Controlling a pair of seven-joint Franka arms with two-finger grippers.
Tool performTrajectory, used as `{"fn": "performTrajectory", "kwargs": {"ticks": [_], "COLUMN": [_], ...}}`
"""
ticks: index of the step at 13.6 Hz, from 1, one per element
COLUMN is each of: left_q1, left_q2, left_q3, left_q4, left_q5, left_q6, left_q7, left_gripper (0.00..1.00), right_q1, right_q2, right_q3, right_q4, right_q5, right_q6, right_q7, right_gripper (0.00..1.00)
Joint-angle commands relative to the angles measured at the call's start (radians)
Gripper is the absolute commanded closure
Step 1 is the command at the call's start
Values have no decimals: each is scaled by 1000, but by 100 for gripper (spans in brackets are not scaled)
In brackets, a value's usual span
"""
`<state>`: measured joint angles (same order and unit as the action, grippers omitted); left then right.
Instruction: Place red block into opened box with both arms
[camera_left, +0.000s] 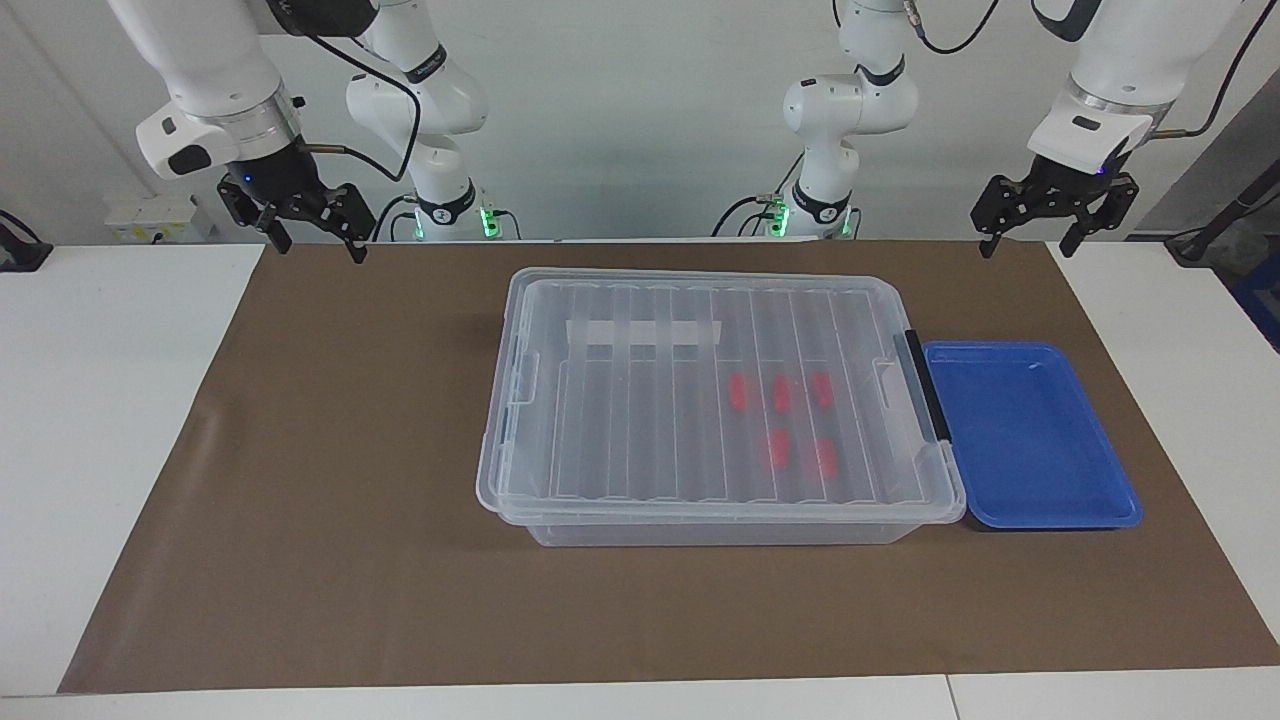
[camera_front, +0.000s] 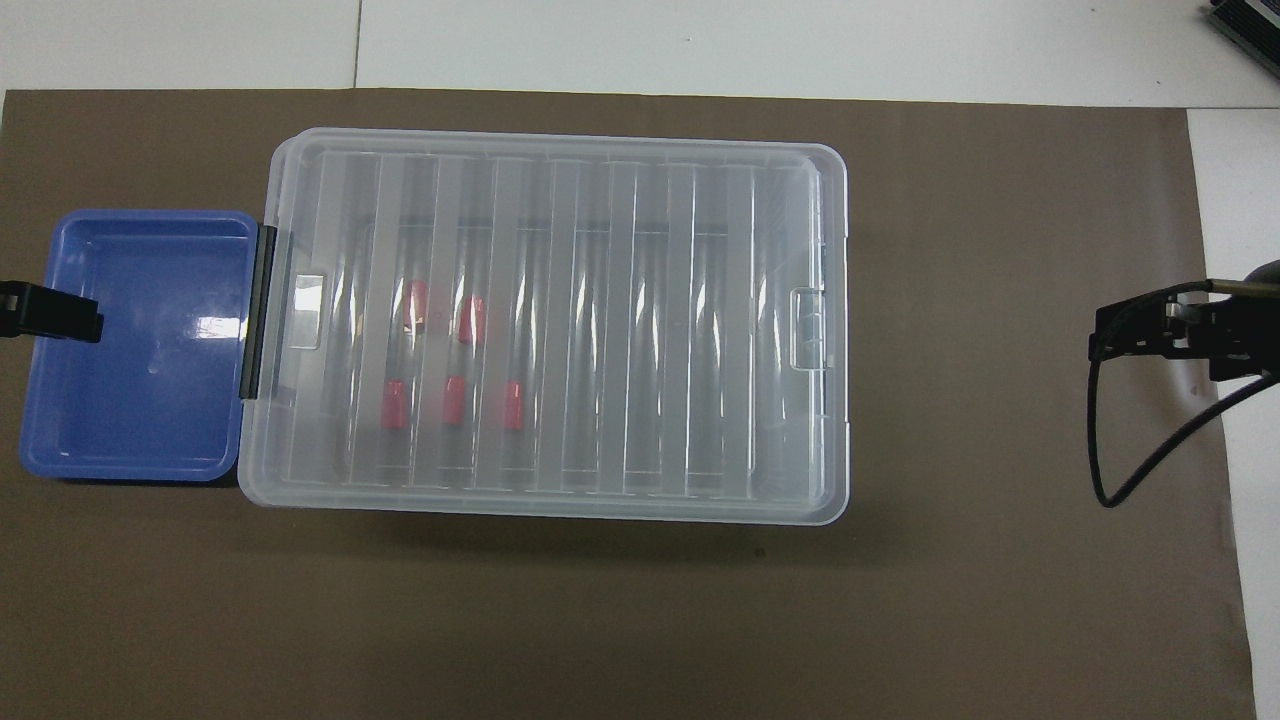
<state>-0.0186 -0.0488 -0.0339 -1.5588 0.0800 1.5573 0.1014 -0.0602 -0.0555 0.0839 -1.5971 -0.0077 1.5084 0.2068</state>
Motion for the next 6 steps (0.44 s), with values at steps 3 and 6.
{"fn": "performTrajectory", "kwargs": {"ticks": [3,6], "left_q1": [-1,-6], "left_q2": [-31,-31], "left_q3": [2,-6], "left_q4": [-37,-40], "left_q5": [-17,-19], "left_q6": [13,23], "left_q7": [-20,-17], "left_gripper": [0,0], "right_q1": [-13,-13], "right_q2": [-30,-30], "right_q3": [5,5], "right_q4": [-38,-40], "right_q5": [5,5], "right_q6": [27,27], "right_q7": [2,2], "right_gripper": [0,0]}}
